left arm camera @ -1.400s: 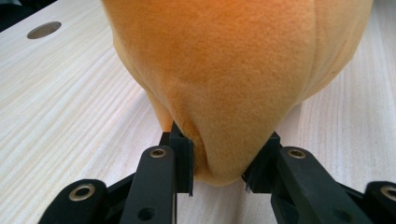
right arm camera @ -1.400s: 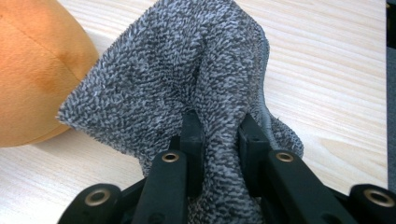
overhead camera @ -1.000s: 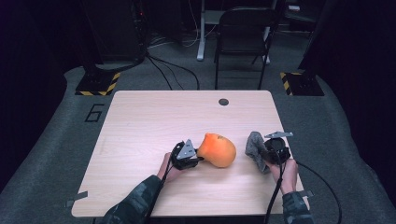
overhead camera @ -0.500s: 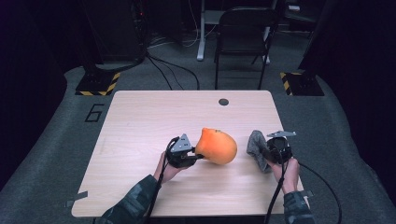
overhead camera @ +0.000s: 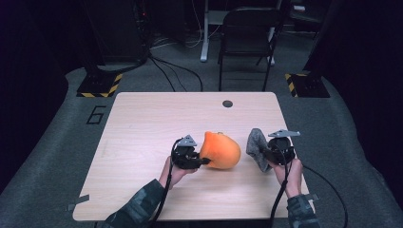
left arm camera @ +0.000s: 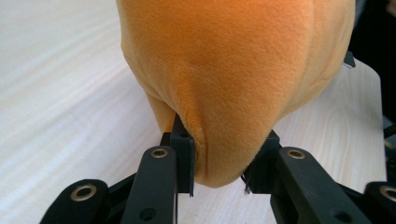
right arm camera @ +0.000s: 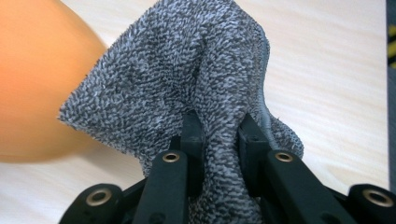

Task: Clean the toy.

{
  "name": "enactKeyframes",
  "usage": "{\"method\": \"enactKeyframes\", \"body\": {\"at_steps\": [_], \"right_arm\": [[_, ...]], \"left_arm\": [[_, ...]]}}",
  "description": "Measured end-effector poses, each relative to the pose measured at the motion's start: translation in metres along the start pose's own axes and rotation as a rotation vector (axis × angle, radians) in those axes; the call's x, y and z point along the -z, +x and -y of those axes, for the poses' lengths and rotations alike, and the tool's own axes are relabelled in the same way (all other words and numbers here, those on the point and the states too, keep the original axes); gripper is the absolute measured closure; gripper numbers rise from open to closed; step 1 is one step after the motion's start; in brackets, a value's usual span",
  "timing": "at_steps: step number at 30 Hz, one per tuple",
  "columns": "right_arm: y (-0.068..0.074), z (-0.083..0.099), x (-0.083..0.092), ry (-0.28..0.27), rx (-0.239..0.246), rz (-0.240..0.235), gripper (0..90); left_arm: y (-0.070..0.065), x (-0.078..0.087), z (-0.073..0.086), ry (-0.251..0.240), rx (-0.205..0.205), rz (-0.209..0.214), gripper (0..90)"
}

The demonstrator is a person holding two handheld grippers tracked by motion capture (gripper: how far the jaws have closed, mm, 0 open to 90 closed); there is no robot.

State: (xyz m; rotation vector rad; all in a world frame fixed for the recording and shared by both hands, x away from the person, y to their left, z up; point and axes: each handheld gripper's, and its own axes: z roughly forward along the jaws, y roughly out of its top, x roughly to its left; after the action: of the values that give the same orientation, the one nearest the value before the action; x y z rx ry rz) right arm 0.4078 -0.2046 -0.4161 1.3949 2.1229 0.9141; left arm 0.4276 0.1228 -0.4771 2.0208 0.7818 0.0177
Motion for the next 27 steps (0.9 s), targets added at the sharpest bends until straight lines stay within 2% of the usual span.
{"method": "enactKeyframes", "body": {"at_steps": [1, 2, 3, 4, 6, 9, 10, 11, 12, 15, 16, 17, 22, 25, 27], "right_arm": [[0.005, -0.003, 0.005, -0.008, 0.014, -0.016, 76.7], [0.018, -0.011, 0.014, -0.033, 0.029, -0.053, 76.6], [0.026, -0.015, 0.017, -0.043, 0.040, -0.074, 76.6], [0.026, -0.015, 0.017, -0.043, 0.040, -0.074, 76.6], [0.046, -0.022, 0.019, -0.057, 0.083, -0.112, 76.7], [0.076, -0.031, 0.015, -0.060, 0.138, -0.147, 76.6], [0.093, -0.037, 0.010, -0.066, 0.167, -0.178, 76.6], [0.093, -0.037, 0.010, -0.066, 0.167, -0.178, 76.6], [0.100, -0.038, 0.005, -0.056, 0.190, -0.179, 76.6], [0.119, -0.036, -0.017, -0.002, 0.212, -0.176, 76.8], [0.121, -0.034, -0.025, 0.018, 0.243, -0.149, 76.9], [0.123, -0.032, -0.031, 0.011, 0.248, -0.128, 77.0], [0.120, -0.028, -0.041, 0.020, 0.257, -0.109, 77.7], [0.116, -0.026, -0.044, 0.015, 0.261, -0.116, 77.8], [0.114, -0.023, -0.046, 0.013, 0.242, -0.129, 77.8]], "left_arm": [[0.001, -0.002, 0.001, 0.008, 0.011, 0.004, 69.6], [0.004, -0.004, 0.001, 0.013, 0.032, 0.007, 69.3], [0.005, -0.005, 0.001, 0.014, 0.042, 0.006, 69.2], [0.005, -0.005, 0.001, 0.014, 0.042, 0.006, 69.0], [0.007, -0.007, 0.003, 0.022, 0.053, 0.006, 68.8], [0.011, -0.009, 0.004, 0.031, 0.071, 0.011, 68.1], [0.013, -0.010, 0.004, 0.027, 0.083, 0.019, 67.8], [0.013, -0.011, 0.005, 0.026, 0.102, 0.027, 67.8], [0.014, -0.012, 0.005, 0.031, 0.108, 0.033, 67.8], [0.013, -0.016, 0.006, 0.043, 0.086, 0.028, 66.4], [0.013, -0.017, 0.006, 0.049, 0.080, 0.024, 66.4], [0.014, -0.018, 0.006, 0.051, 0.082, 0.023, 66.2], [0.012, -0.021, 0.006, 0.061, 0.039, 0.004, 62.4], [0.011, -0.023, 0.007, 0.063, -0.011, -0.021, 51.0], [0.011, -0.023, 0.009, 0.065, -0.027, -0.014, 44.9]]}}
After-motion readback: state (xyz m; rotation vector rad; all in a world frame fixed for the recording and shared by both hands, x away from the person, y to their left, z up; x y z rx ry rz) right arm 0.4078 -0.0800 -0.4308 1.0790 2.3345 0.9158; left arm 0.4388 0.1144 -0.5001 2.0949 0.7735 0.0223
